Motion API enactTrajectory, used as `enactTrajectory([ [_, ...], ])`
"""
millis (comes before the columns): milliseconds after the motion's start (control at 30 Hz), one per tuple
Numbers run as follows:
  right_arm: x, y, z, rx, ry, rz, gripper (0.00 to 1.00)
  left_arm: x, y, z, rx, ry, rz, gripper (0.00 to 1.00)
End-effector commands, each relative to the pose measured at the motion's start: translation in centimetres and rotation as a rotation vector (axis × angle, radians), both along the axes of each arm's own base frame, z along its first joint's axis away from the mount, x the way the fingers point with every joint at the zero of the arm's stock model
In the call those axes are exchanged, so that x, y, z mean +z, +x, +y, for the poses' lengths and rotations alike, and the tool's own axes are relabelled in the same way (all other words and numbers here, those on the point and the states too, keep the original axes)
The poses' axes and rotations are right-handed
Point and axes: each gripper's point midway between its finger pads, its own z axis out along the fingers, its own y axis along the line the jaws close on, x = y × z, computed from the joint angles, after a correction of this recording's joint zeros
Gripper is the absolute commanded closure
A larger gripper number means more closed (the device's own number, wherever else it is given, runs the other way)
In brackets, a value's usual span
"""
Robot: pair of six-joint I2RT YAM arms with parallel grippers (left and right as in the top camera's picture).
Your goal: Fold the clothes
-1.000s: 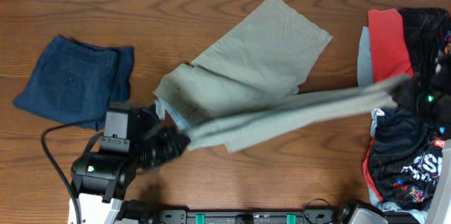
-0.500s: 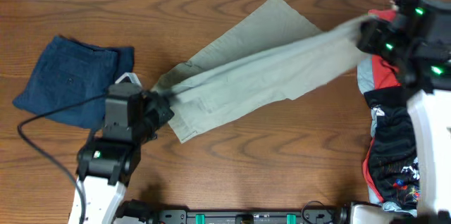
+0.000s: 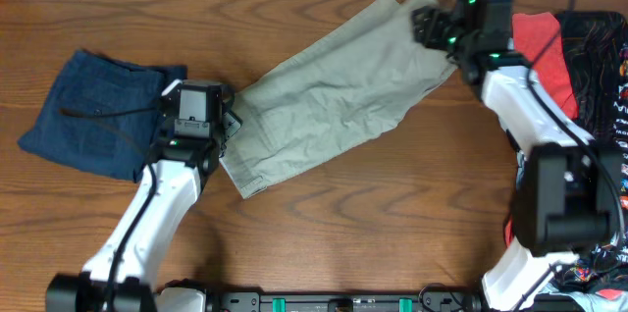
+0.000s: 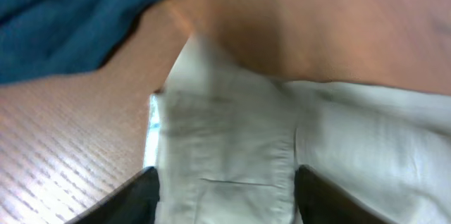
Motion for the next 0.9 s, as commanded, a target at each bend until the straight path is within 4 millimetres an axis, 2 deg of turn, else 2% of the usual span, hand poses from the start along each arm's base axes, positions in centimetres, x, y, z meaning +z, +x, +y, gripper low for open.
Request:
enactTrajectory([
  [0, -2.1, 0.1, 0.8, -0.001, 0.014, 0.053, 0.01, -1.6, -0.5, 0.4, 0.014, -0.018, 0.073, 0.28],
  [100, -4.0, -0.9, 0.1, -0.006, -0.021, 0.126, 0.01, -2.8, -2.1, 0.1, 0.003, -0.039, 0.162, 0.22],
  [233, -5.8, -2.3, -1.8, -0.036, -0.095, 0.214, 0.01, -3.6, -3.9, 0.3, 0.005, -0.033, 0.241, 0.19],
  [433, -8.0, -5.2, -3.2, -0.051, -0.108, 0.368, 0.01, -4.3, -4.7, 0.4, 0.006, -0.031, 0.269, 0.01],
  [500, -8.2, -5.9, -3.5, -0.051, -0.115, 0.398, 0.01, -4.8, -4.8, 0.4, 0.006, -0.029, 0.285, 0.00],
  [633, -7.3, -7.0, -3.8, -0.046, -0.124, 0.422, 0.01, -6.5, -5.1, 0.0, -0.004, -0.047, 0.336, 0.00],
  [767, -5.0, -7.9, -4.0, -0.048, -0.129, 0.411, 0.01, -8.5, -4.0, -2.3, -0.091, -0.147, 0.346, 0.00],
  [867, -2.9, -8.4, -3.9, -0.027, -0.147, 0.375, 0.09, -9.5, -3.5, -3.6, -0.124, -0.213, 0.347, 0.07],
])
